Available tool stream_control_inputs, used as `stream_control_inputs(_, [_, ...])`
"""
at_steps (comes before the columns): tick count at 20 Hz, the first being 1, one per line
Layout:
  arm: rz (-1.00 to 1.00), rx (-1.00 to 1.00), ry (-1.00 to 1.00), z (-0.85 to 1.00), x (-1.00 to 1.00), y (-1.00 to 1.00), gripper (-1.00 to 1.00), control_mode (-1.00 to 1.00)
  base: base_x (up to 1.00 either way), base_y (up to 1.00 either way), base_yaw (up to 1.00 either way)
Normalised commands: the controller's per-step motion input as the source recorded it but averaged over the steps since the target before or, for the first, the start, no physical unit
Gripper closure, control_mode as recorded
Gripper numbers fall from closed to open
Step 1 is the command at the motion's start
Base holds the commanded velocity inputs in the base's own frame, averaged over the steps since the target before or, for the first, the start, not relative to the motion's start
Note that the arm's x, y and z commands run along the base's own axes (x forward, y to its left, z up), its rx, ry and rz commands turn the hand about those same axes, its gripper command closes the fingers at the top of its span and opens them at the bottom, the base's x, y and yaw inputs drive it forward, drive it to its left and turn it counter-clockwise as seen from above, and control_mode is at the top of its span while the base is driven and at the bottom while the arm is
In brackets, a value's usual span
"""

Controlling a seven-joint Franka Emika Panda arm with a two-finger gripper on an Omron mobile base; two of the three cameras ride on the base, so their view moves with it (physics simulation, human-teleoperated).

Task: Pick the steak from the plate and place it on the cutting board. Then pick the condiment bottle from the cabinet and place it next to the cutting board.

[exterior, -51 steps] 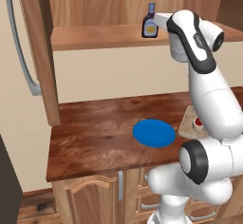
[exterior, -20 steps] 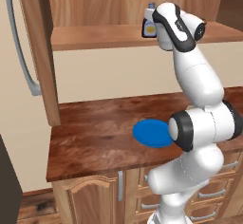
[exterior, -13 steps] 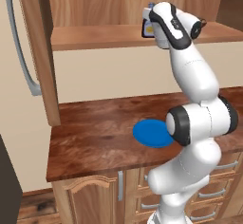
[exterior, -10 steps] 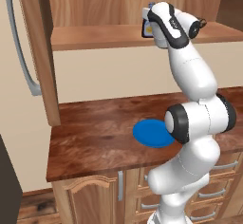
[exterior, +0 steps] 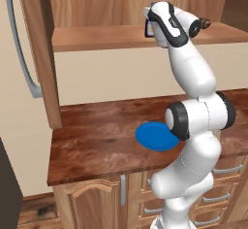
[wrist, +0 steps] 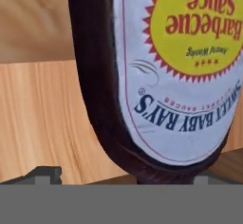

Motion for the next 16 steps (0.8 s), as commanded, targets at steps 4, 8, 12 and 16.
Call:
stream_control_inputs(4, [-0.03, 0.0, 0.02, 0.01, 0.15, 0.07, -1.0, -1.0, 0.0, 0.0, 0.0])
stream_control_inputs(8, [-0.04, 0.0, 0.03, 0.0, 0.14, 0.03, 1.0, -1.0, 0.0, 0.0, 0.0])
stream_control_inputs(12, [-0.01, 0.0, 0.04, 0.14, 0.03, 0.0, 1.0, -1.0, 0.0, 0.0, 0.0])
stream_control_inputs(16, [0.0, 0.0, 0.0, 0.4, -0.16, 0.0, 1.0, -1.0, 0.0, 0.0, 0.0])
